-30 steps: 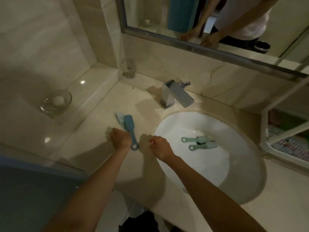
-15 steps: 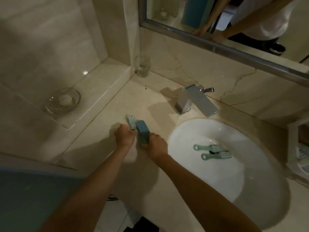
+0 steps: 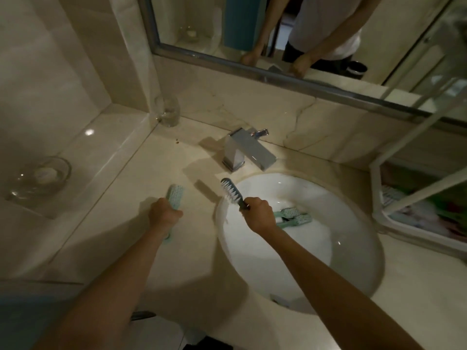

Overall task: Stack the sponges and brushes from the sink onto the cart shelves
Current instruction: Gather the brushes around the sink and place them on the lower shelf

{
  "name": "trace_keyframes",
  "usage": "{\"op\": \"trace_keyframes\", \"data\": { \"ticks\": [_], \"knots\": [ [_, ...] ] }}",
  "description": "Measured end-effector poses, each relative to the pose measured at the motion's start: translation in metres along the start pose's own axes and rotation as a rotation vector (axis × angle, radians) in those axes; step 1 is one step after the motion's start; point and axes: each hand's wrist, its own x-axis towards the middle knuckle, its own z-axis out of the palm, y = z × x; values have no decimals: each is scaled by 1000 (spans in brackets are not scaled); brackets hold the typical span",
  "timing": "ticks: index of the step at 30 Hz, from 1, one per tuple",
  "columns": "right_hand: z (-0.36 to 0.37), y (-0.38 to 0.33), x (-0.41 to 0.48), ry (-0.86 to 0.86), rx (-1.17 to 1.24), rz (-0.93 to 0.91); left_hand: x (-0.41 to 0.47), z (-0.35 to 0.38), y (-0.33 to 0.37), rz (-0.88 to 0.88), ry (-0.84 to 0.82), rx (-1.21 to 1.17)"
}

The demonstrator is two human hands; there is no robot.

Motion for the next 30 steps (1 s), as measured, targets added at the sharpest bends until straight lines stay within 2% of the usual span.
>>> {"op": "trace_keyframes", "data": {
  "ticks": [5,10,16,22,26,30],
  "knots": [
    [-33,42,-24,88,61,36,-38,21,32,201,-2,33],
    [-71,98,-65,228,99,73,-106,55,96,493,-146,0],
    [-119,190,-122,451,101,145,-185,119,166,720,-271,67],
    [-170,278,-145,535,14,228,-244,180,232,842,-361,124],
    [-206,323,-136,547,31,290,-272,213,272,823,-447,5],
    [-235,353,-119,429,-106,328,-284,231,303,782,-451,-34]
  ]
}}
